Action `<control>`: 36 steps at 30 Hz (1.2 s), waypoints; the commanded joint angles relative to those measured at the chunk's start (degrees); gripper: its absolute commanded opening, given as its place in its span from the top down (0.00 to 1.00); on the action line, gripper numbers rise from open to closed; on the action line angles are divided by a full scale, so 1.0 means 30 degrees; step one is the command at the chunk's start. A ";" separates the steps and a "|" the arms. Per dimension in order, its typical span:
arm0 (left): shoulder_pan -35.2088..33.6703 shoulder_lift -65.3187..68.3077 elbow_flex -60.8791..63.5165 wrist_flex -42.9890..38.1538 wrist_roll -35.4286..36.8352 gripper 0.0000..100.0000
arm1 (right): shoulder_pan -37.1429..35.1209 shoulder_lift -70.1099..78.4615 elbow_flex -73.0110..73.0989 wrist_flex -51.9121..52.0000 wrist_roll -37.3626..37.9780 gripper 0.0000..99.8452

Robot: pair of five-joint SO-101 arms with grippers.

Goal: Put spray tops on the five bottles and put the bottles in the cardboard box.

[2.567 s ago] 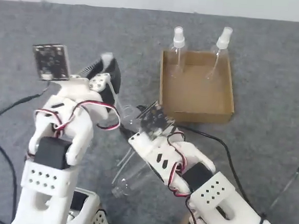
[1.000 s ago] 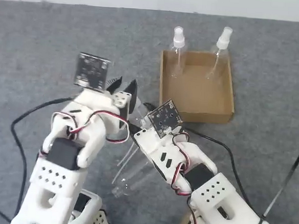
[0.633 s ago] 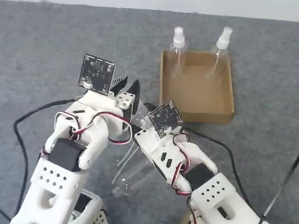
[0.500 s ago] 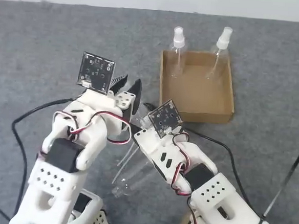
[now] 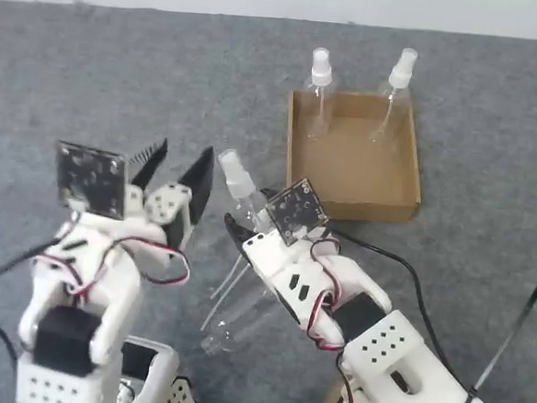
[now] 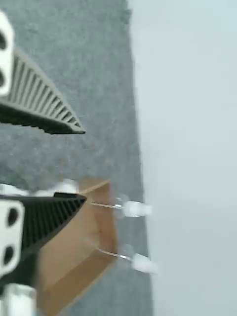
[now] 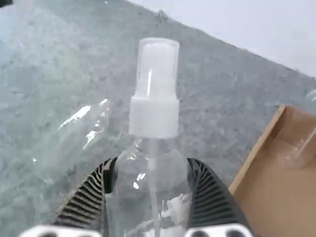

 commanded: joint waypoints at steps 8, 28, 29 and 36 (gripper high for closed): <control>-0.0088 -0.7179 0.7311 -0.1348 -0.0264 0.82 | 0.2711 0.2212 -0.9201 0.3267 0.0117 0.99; 0.1026 -0.7590 0.9538 -0.2549 -0.0264 0.70 | 0.0044 0.6901 -1.7172 1.0154 0.0176 0.99; 0.1026 -0.7590 0.9538 -0.2549 -0.0264 0.70 | 0.0044 0.6549 -1.7172 1.0535 0.0176 0.99; 0.1026 -0.7590 0.9656 -0.2549 -0.0264 0.70 | 0.0132 0.5201 -1.7143 1.1355 0.0205 0.99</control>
